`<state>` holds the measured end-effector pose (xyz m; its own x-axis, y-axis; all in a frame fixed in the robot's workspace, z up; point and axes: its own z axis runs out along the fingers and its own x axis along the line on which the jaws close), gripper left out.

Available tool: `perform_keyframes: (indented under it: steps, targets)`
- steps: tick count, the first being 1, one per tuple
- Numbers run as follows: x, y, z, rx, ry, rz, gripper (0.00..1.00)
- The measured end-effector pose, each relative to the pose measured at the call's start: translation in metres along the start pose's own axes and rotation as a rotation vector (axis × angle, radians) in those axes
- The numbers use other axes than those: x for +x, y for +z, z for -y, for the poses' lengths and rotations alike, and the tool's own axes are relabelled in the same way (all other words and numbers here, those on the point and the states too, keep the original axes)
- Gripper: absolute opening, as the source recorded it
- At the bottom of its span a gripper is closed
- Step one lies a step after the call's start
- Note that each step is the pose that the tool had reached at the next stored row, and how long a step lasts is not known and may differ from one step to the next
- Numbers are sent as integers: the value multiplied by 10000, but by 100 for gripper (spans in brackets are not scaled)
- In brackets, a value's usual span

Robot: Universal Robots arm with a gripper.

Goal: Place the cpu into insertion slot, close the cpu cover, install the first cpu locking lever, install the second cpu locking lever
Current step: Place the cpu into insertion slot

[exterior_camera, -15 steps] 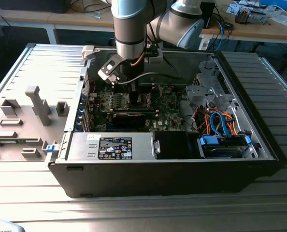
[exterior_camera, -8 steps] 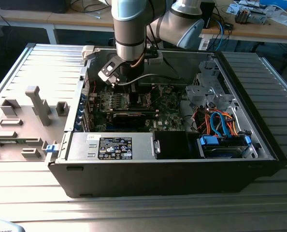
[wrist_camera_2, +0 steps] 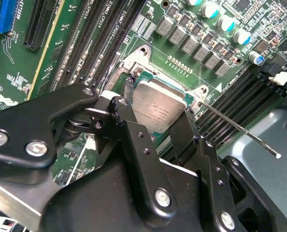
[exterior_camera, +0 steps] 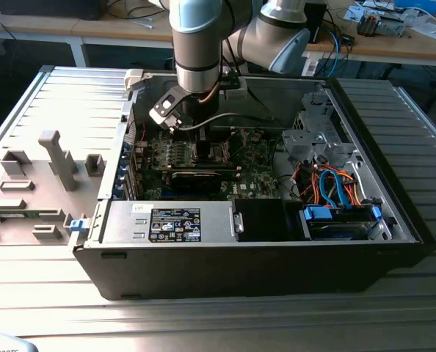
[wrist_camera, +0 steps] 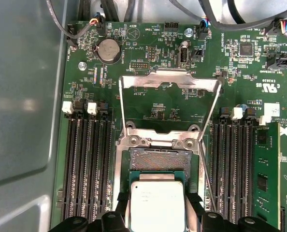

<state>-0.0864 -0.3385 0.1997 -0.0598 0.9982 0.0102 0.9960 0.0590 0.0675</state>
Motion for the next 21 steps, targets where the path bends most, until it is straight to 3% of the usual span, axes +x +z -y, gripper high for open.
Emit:
perform_keyframes:
  steps: [4, 7, 14, 21]
  targets:
    - [1, -2, -1, -11, 1, -5, 54]
    - [2, -133, -9, -13, 0, -1, 54]
    - [-3, -134, -74, 40, 52, 7, 54]
    - [-4, -126, -88, 47, 55, 7, 54]
